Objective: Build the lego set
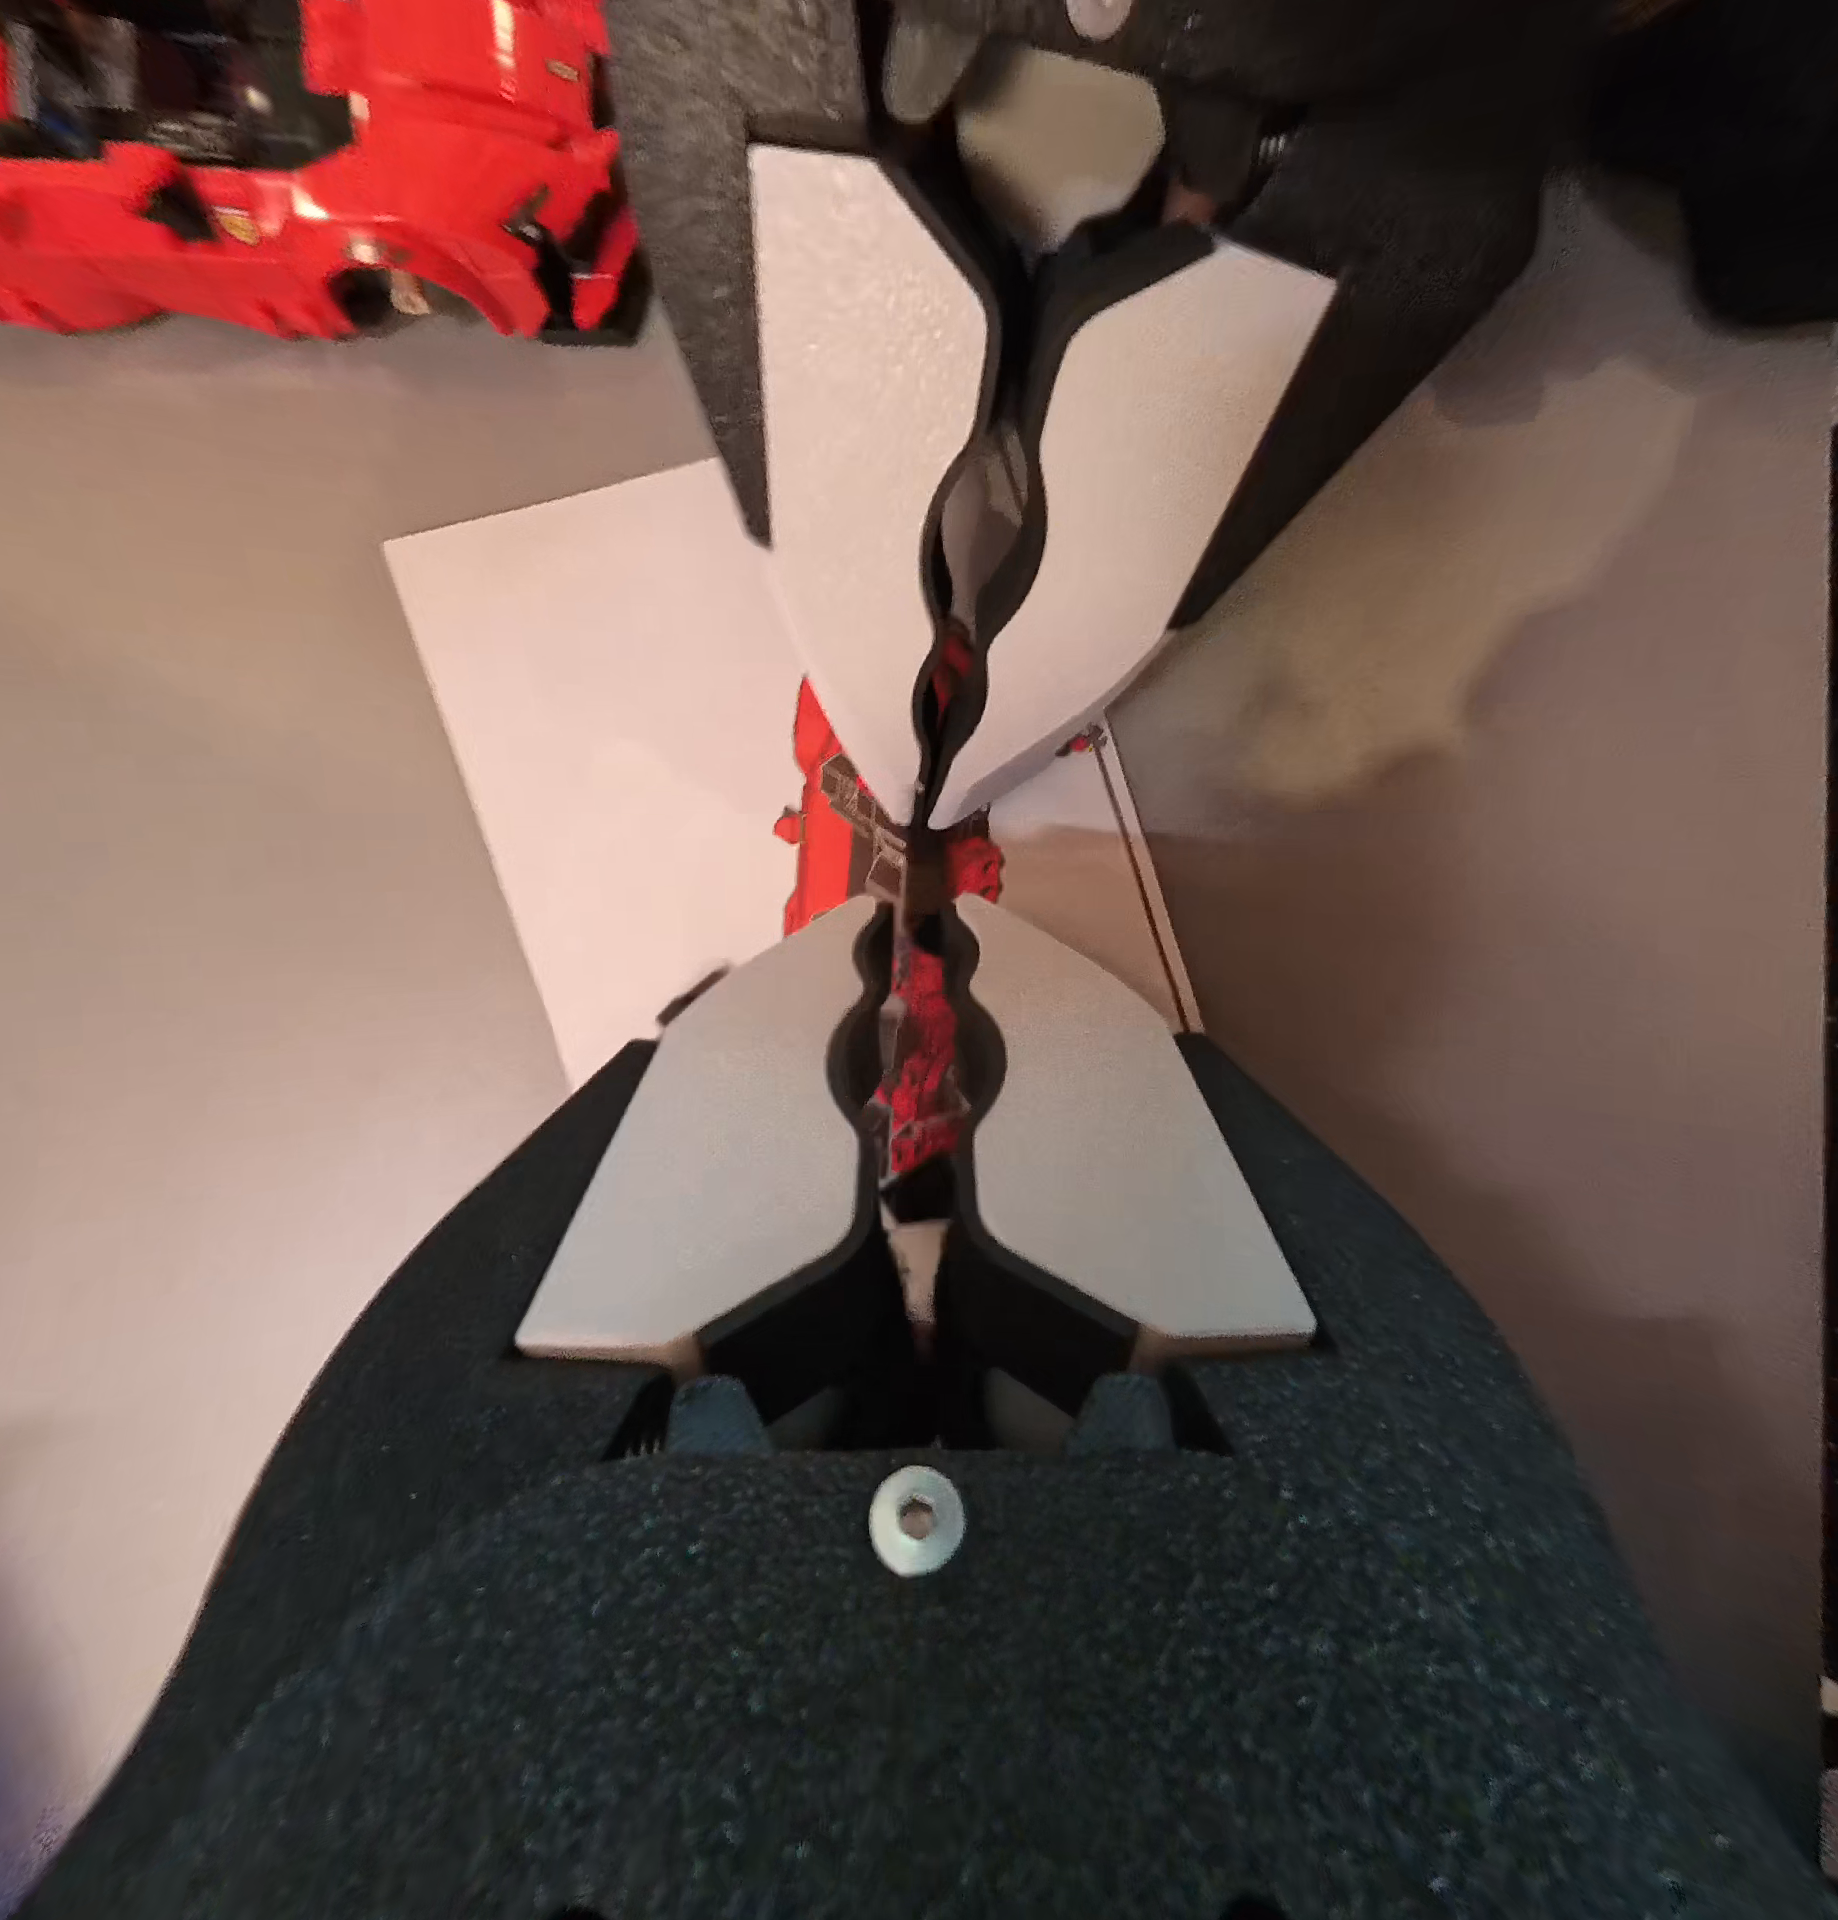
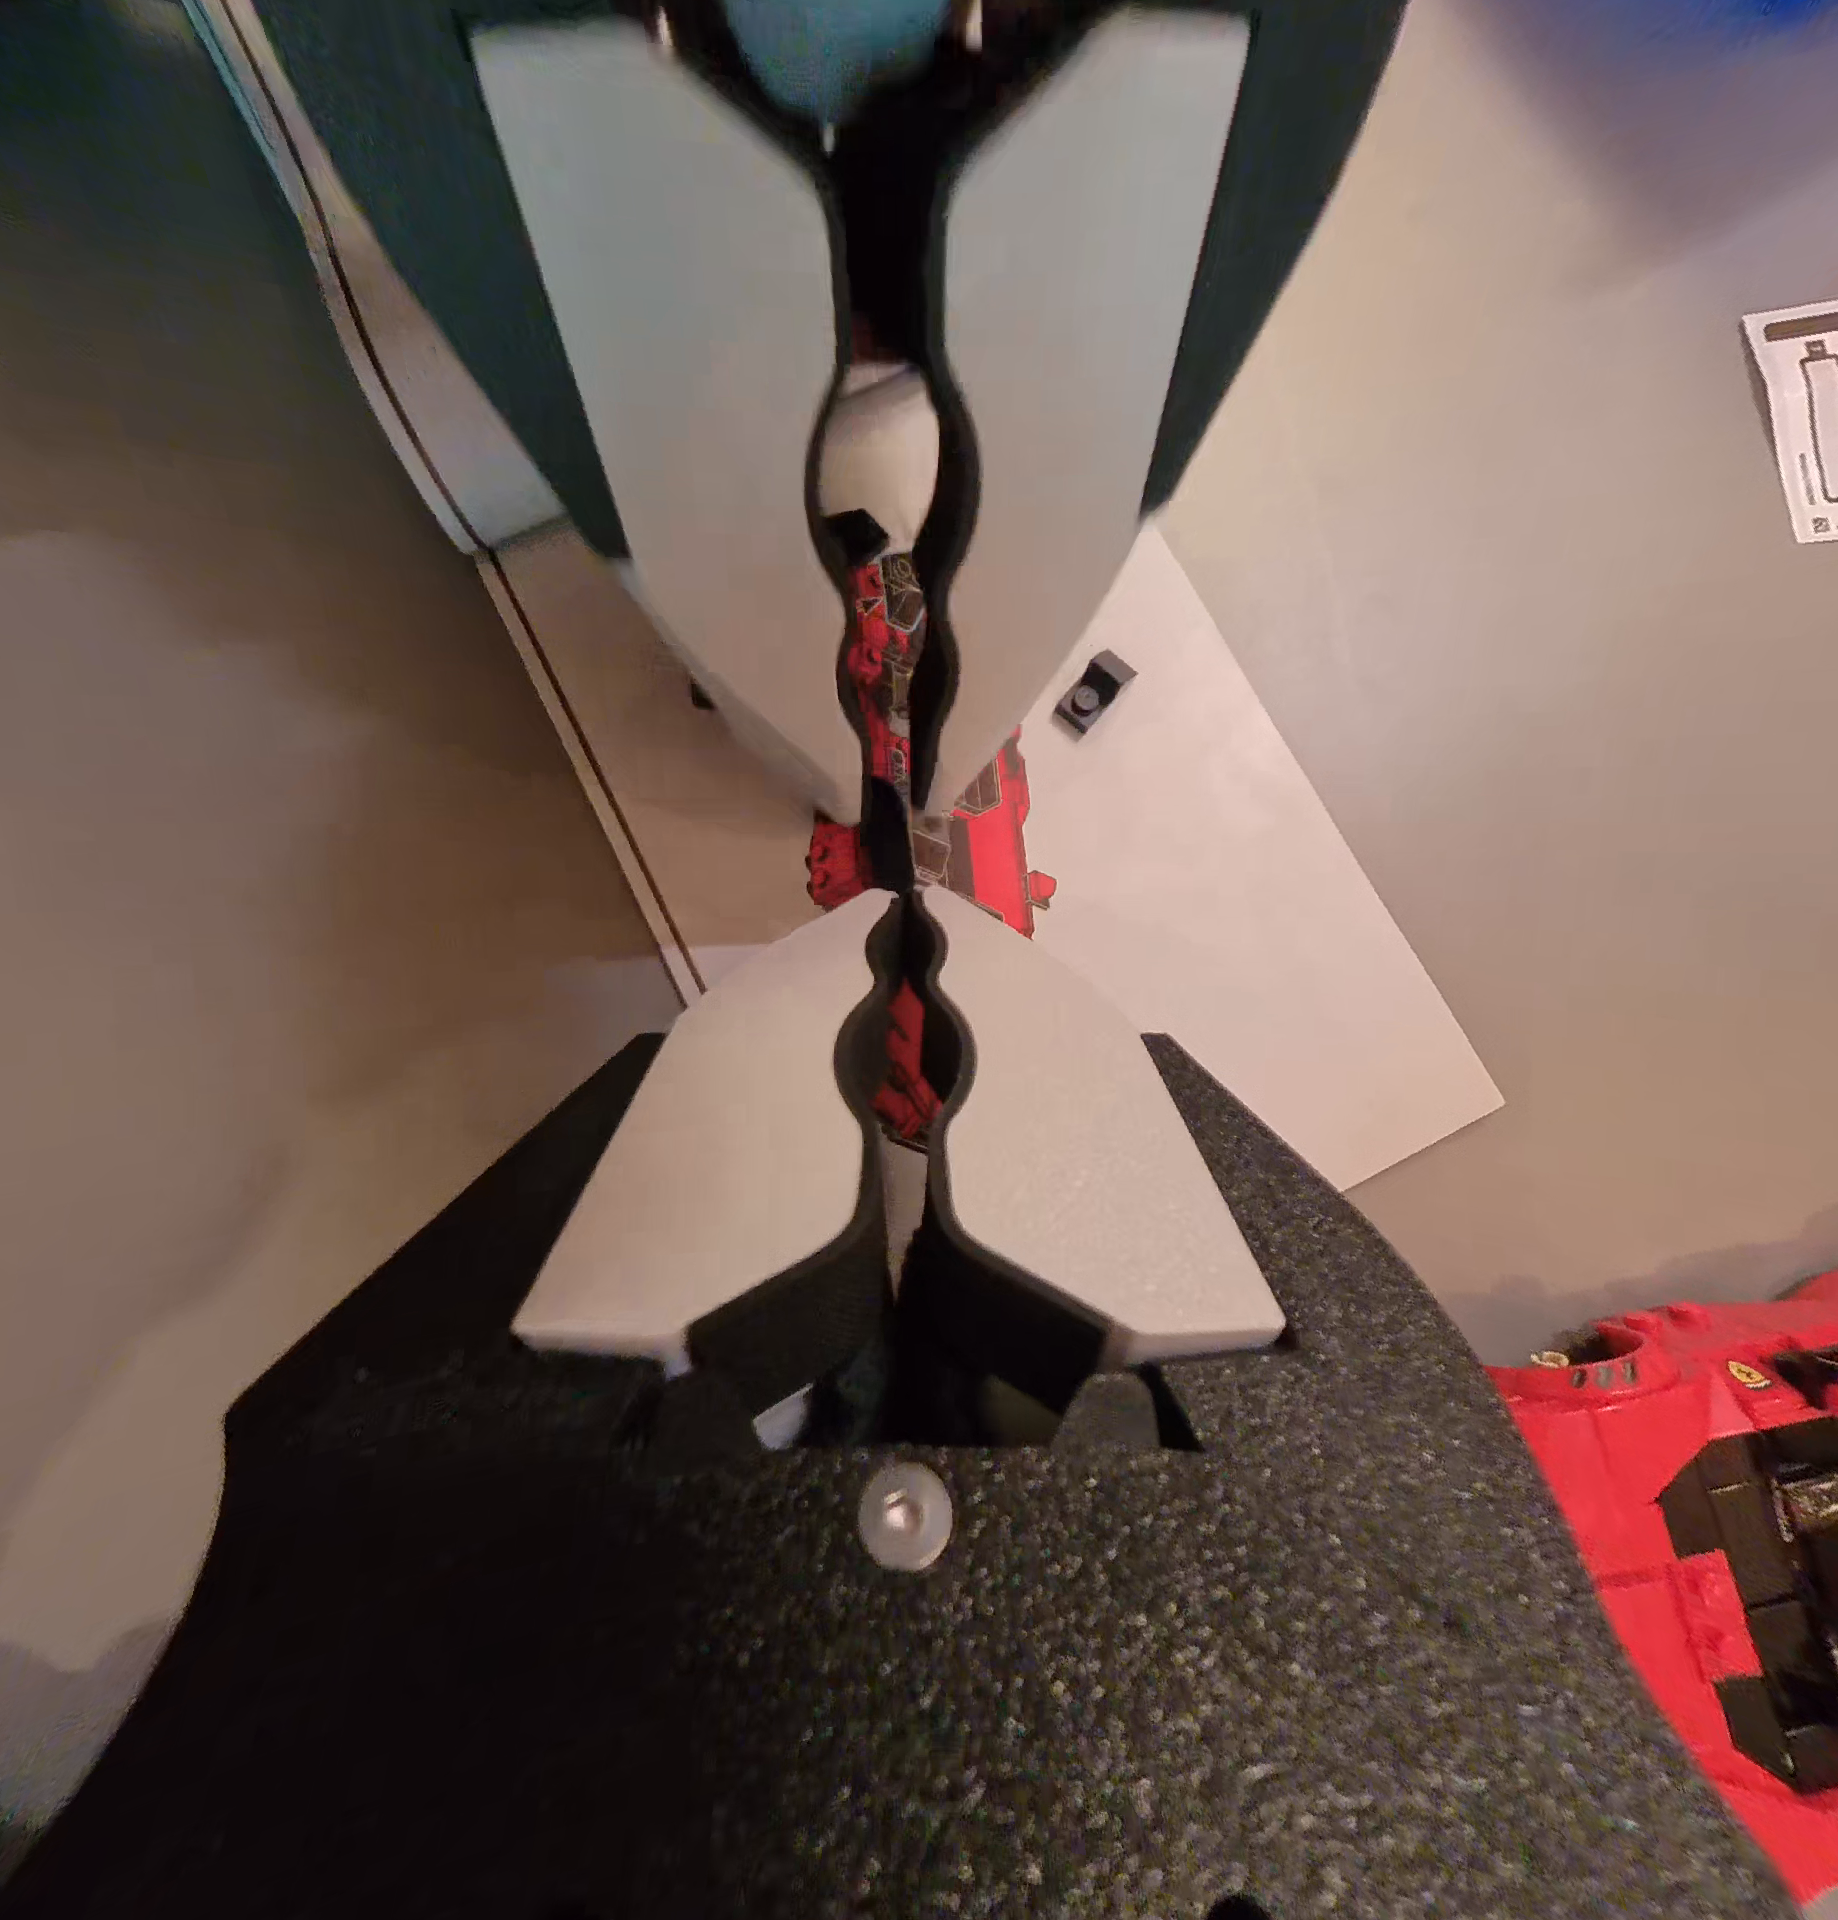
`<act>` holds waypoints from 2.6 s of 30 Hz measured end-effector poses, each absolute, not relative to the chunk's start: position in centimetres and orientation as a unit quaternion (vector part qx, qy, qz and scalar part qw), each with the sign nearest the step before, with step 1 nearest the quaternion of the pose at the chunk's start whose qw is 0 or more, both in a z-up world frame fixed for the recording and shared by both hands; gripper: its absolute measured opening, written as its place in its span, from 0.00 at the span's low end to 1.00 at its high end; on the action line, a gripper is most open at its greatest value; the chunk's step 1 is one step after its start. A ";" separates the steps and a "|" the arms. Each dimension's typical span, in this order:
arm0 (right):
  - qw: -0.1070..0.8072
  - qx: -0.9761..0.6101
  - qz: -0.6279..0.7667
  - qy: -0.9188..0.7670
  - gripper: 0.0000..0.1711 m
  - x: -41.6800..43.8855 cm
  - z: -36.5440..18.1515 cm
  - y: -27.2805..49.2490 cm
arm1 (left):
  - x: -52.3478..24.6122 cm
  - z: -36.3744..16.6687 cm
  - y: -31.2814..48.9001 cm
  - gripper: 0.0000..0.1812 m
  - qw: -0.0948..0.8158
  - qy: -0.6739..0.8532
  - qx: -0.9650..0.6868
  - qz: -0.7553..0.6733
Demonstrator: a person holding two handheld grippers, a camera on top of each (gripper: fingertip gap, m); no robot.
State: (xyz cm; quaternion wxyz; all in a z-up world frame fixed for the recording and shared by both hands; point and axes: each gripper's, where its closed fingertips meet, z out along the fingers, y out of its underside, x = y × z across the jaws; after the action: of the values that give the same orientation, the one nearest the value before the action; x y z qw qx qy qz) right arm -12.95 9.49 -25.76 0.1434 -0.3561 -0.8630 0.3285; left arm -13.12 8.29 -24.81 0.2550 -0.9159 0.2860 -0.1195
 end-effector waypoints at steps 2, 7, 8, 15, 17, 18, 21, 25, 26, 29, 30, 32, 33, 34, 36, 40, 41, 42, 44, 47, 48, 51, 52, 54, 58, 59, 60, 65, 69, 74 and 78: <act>0.145 -0.357 0.326 -0.863 0.00 -13.0 -25.7 9.5 | -14.1 -23.8 7.8 0.05 0.269 0.275 -0.916 -0.111; 0.140 -0.362 0.304 -0.870 0.00 -13.0 -25.7 9.5 | -14.7 -23.4 6.3 0.05 0.286 0.263 -0.916 -0.103; 0.140 -0.361 0.299 -0.872 0.00 -13.0 -25.7 9.5 | -14.6 -23.5 6.2 0.05 0.291 0.263 -0.915 -0.099; 0.168 -0.341 0.275 -0.883 0.00 -13.3 -25.6 9.7 | -13.6 -23.5 5.7 0.08 0.330 0.249 -0.906 -0.094; 0.180 -0.338 0.291 -0.877 0.00 -13.4 -25.1 9.6 | -13.8 -23.6 5.6 0.09 0.333 0.247 -0.906 -0.088; 0.180 -0.338 0.306 -0.872 0.00 -13.5 -24.7 9.3 | -13.8 -23.6 5.5 0.09 0.336 0.246 -0.905 -0.089; 0.171 -0.353 0.294 -0.872 0.13 -13.2 -24.6 10.0 | -13.9 -23.6 5.5 0.09 0.343 0.238 -0.905 -0.087; 0.260 -0.411 0.218 -0.846 0.04 -13.6 -23.1 13.6 | -14.7 -22.5 6.6 0.18 0.389 0.211 -0.896 -0.047; 0.289 -0.449 0.204 -0.820 0.05 -13.7 -22.3 14.8 | -15.4 -21.8 7.2 0.18 0.411 0.184 -0.893 -0.029; 0.332 -0.589 0.183 -0.713 0.21 -13.7 -20.7 18.1 | -18.4 -20.1 8.4 0.07 0.433 0.049 -0.900 0.005; 0.346 -0.620 0.171 -0.683 0.27 -13.6 -20.5 19.1 | -18.6 -19.8 8.7 0.02 0.435 0.034 -0.900 -0.001; 0.396 -0.649 0.151 -0.632 0.23 -13.5 -19.7 21.0 | -18.7 -19.1 9.4 0.00 0.450 0.030 -0.892 -0.003; 0.423 -0.653 0.152 -0.609 0.09 -13.6 -19.1 21.7 | -18.5 -19.0 9.7 0.00 0.452 0.033 -0.891 -0.009; 0.448 -0.650 0.161 -0.593 0.00 -13.8 -18.5 22.3 | -18.2 -18.8 9.9 0.00 0.455 0.034 -0.889 -0.022; 0.465 -0.659 0.145 -0.573 0.00 -13.7 -18.0 23.5 | -17.8 -18.4 10.2 0.00 0.463 0.032 -0.885 -0.033; 0.476 -0.666 0.129 -0.559 0.00 -14.1 -17.3 24.7 | -18.0 -18.2 10.7 0.00 0.456 0.024 -0.890 -0.009; 0.478 -0.666 0.130 -0.558 0.01 -14.3 -17.1 24.8 | -18.1 -18.0 10.8 0.00 0.455 0.023 -0.890 -0.003; 0.480 -0.666 0.131 -0.556 0.02 -14.5 -16.9 25.0 | -18.1 -17.8 11.0 0.00 0.454 0.023 -0.890 0.005; 0.474 -0.666 0.134 -0.560 0.00 -14.8 -16.7 24.9 | -18.4 -17.3 11.5 0.00 0.454 0.023 -0.891 0.021; 0.462 -0.670 0.128 -0.567 0.00 -15.1 -17.0 25.1 | -18.3 -16.5 12.3 0.00 0.462 0.035 -0.885 0.039; 0.466 -0.670 0.130 -0.563 0.00 -15.1 -16.9 25.1 | -18.3 -16.2 12.5 0.00 0.465 0.038 -0.883 0.044; 0.467 -0.667 0.136 -0.564 0.16 -15.3 -17.0 24.9 | -18.8 -15.9 12.3 0.00 0.460 0.037 -0.885 0.067; 0.464 -0.668 0.132 -0.566 0.19 -15.3 -17.2 24.9 | -19.1 -16.0 12.2 0.10 0.457 0.033 -0.886 0.073; 0.464 -0.660 0.134 -0.576 0.00 -15.4 -17.4 24.6 | -19.6 -16.1 12.0 0.24 0.453 0.023 -0.888 0.075; 0.471 -0.660 0.131 -0.571 0.00 -15.4 -17.2 24.7 | -19.3 -16.0 11.6 0.00 0.460 0.037 -0.886 0.057; 0.474 -0.660 0.133 -0.567 0.04 -15.4 -17.1 24.7 | -19.4 -16.0 11.5 0.00 0.458 0.037 -0.886 0.060; 0.472 -0.662 0.134 -0.566 0.11 -15.4 -17.1 24.7 | -19.6 -15.9 11.4 0.00 0.456 0.037 -0.887 0.066; 0.469 -0.656 0.135 -0.576 0.00 -15.5 -17.2 24.4 | -20.0 -15.7 11.1 0.18 0.460 0.022 -0.885 0.075; 0.469 -0.662 0.138 -0.568 0.10 -15.4 -17.3 24.5 | -19.3 -15.9 11.0 0.00 0.459 0.042 -0.886 0.062; 0.459 -0.665 0.123 -0.576 0.00 -15.3 -18.1 24.7 | -18.9 -16.2 11.1 0.00 0.449 0.052 -0.890 0.065; 0.458 -0.665 0.133 -0.575 0.10 -15.6 -18.2 24.5 | -19.2 -16.6 11.4 0.12 0.442 0.042 -0.893 0.067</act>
State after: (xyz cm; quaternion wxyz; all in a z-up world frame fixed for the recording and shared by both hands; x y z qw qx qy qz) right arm -15.63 24.51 -18.24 0.4582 -0.6650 -0.5746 0.1328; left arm -19.15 11.38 -16.57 0.4423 -0.8933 0.0422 0.0673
